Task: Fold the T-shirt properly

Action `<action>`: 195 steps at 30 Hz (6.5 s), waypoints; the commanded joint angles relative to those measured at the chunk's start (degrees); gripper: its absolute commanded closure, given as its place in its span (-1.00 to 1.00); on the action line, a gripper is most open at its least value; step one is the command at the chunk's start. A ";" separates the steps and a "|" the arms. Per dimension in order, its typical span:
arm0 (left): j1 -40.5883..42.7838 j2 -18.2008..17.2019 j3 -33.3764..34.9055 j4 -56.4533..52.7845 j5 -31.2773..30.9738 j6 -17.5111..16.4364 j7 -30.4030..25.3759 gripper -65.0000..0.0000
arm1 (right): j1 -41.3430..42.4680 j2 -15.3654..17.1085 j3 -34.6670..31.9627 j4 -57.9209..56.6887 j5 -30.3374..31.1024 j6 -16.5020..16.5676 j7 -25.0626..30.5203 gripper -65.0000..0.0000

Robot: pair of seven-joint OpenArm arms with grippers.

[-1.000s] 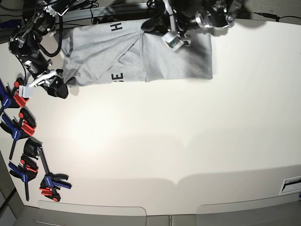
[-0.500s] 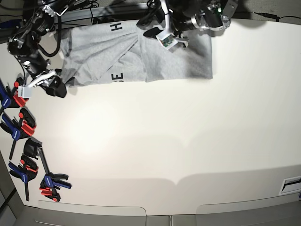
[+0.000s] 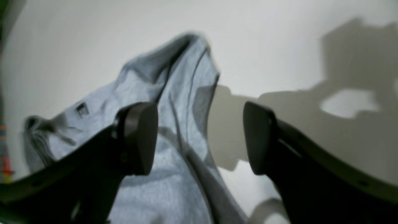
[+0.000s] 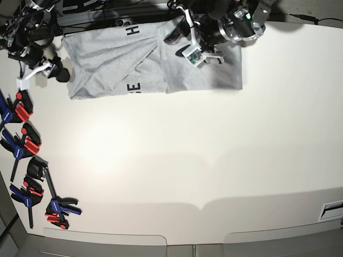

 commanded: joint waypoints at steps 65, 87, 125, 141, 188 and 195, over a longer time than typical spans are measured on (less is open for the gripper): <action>8.59 -6.64 -33.22 -10.45 -6.01 7.74 -2.82 1.00 | 4.72 -9.51 -6.21 12.13 25.59 2.57 -7.80 1.00; 8.61 -6.64 -33.20 -13.11 -8.11 7.04 -2.82 1.00 | -1.09 -32.70 -50.84 22.97 0.90 2.57 -1.44 1.00; 15.56 -5.70 -36.57 11.58 -22.14 -2.86 5.14 0.24 | 11.72 -27.43 -39.80 25.16 -14.71 -2.01 6.67 0.35; 10.62 -5.55 -18.18 11.04 -4.50 1.05 1.46 -0.18 | 11.08 -26.10 -42.27 25.16 -14.99 -2.51 7.21 0.35; 9.81 -9.70 -23.65 12.61 -19.45 -4.55 14.43 1.00 | 10.12 -27.98 -43.87 22.58 -18.45 -2.49 7.89 0.35; 14.36 -9.70 -32.89 16.87 -22.99 -4.52 14.40 1.00 | 10.14 -27.98 -43.87 22.58 -18.47 -2.49 7.89 0.35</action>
